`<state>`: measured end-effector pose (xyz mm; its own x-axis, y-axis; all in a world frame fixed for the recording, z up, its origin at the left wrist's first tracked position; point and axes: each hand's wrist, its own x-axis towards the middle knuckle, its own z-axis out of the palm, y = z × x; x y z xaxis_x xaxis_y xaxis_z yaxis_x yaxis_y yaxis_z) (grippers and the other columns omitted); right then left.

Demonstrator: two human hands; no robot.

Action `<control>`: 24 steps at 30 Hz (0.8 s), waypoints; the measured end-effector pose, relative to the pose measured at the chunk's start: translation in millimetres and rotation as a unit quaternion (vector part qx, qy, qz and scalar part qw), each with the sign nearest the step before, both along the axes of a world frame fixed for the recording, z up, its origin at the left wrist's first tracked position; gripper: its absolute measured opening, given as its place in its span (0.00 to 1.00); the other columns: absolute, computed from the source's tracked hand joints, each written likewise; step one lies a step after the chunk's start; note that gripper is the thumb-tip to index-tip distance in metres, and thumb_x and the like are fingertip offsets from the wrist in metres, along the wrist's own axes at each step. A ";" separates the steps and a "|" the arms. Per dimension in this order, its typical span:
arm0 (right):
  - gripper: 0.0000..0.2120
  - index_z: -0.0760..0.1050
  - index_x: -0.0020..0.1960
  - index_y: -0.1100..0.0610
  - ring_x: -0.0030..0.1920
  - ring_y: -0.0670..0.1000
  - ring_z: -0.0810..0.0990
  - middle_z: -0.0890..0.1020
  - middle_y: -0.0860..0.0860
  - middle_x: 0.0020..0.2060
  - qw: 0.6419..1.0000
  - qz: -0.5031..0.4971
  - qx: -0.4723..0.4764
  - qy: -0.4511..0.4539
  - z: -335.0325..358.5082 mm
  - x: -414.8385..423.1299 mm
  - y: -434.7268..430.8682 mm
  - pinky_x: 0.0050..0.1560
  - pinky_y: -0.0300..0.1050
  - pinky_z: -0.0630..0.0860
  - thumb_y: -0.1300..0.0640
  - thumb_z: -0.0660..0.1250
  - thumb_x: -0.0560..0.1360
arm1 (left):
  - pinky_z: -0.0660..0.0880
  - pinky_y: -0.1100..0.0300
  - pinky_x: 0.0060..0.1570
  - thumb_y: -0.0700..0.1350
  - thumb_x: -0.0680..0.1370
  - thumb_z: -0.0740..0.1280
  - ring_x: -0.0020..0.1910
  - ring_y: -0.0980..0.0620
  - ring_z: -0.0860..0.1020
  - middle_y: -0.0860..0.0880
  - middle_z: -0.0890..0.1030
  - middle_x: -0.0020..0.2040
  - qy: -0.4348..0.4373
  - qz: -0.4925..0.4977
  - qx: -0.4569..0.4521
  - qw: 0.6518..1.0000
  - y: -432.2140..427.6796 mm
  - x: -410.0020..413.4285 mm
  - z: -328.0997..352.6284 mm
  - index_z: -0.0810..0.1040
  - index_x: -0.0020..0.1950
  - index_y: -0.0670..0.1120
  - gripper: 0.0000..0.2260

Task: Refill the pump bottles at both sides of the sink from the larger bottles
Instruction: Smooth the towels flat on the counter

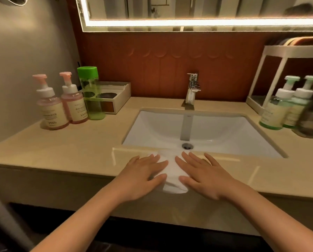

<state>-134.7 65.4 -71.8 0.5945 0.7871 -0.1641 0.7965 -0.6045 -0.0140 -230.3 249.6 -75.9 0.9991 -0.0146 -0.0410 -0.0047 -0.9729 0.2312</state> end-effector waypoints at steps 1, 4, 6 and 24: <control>0.28 0.36 0.75 0.43 0.75 0.44 0.37 0.39 0.45 0.76 1.000 -0.011 -0.001 0.001 0.2 2.6 -12.6 0.72 0.48 0.34 0.40 0.43 0.80 | 0.43 0.55 0.73 0.59 0.81 0.50 0.76 0.57 0.48 0.55 0.51 0.78 -0.004 -0.013 0.005 1.000 -9.3 7.4 0.1 0.53 0.75 0.61 0.23; 0.29 0.37 0.75 0.42 0.75 0.43 0.37 0.39 0.44 0.75 0.999 -0.048 -0.006 -0.001 1.0 11.8 -51.3 0.72 0.48 0.34 0.38 0.43 0.79 | 0.45 0.54 0.73 0.60 0.80 0.53 0.76 0.56 0.49 0.53 0.53 0.78 -0.019 -0.057 0.021 0.998 -40.7 31.5 -0.6 0.54 0.76 0.59 0.24; 0.29 0.37 0.75 0.42 0.75 0.42 0.38 0.40 0.43 0.76 0.997 -0.075 -0.009 -0.001 2.1 20.2 -78.3 0.72 0.47 0.34 0.37 0.44 0.79 | 0.46 0.54 0.73 0.60 0.79 0.54 0.76 0.55 0.50 0.52 0.53 0.78 -0.022 -0.092 0.034 0.995 -62.3 47.0 -1.0 0.54 0.76 0.58 0.25; 0.22 0.54 0.75 0.42 0.75 0.43 0.53 0.57 0.43 0.75 0.940 -0.299 0.080 -0.145 -17.2 23.0 -280.3 0.73 0.48 0.40 0.50 0.52 0.81 | 0.52 0.50 0.71 0.47 0.81 0.52 0.75 0.43 0.54 0.41 0.55 0.77 -0.147 -0.259 0.124 0.947 -273.1 130.5 -23.6 0.51 0.77 0.45 0.24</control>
<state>-111.7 -214.9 -89.0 0.9404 0.2980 0.1639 0.2985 -0.9541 0.0224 -99.8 -23.5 -99.5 0.8292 -0.5323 0.1706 -0.5251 -0.8464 -0.0886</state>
